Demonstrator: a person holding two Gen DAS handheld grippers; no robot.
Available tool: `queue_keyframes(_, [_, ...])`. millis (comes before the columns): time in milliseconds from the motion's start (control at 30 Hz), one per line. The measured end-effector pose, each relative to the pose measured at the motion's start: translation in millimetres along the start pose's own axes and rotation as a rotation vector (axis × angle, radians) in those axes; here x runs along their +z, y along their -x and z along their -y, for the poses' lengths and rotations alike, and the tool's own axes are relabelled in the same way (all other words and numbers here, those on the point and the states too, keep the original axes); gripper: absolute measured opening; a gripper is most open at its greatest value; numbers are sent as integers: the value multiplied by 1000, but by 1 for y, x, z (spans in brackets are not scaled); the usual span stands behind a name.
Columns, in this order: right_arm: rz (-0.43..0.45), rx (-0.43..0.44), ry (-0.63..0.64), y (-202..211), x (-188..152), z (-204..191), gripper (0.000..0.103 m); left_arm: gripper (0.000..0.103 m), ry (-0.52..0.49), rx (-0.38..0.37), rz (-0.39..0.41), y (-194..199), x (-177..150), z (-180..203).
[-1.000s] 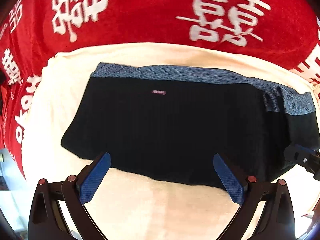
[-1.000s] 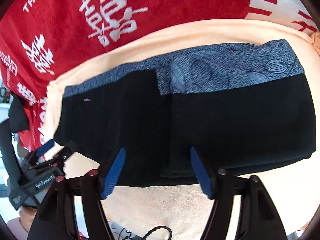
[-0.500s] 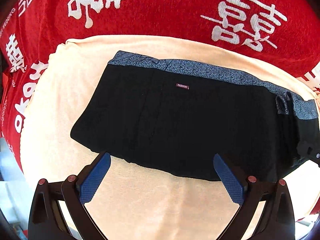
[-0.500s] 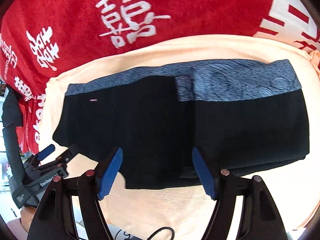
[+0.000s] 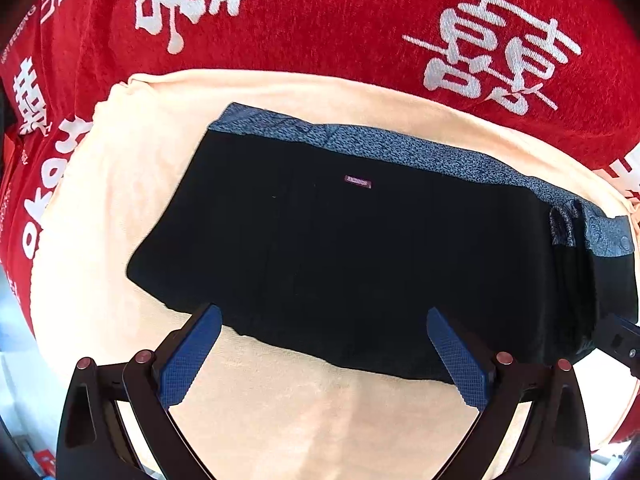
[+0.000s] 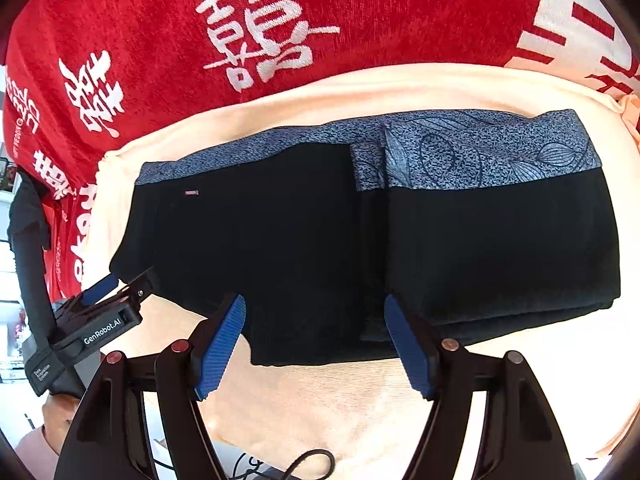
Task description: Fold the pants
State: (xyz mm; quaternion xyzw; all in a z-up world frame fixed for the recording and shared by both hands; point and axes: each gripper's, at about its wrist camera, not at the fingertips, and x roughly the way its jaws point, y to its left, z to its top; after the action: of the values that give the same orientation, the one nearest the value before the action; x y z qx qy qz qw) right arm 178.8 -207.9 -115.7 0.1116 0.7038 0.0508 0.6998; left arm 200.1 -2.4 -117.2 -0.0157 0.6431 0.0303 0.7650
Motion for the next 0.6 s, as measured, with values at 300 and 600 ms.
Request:
queue_keyframes(300, [-60,-10,43,-30,9,-16,76,103,44,-18,-42,-14,-1,-5])
queue_keyframes(600, [-146,-5,73,-50,-18,-29,76,103,78,-21,-52,-22,2,-22])
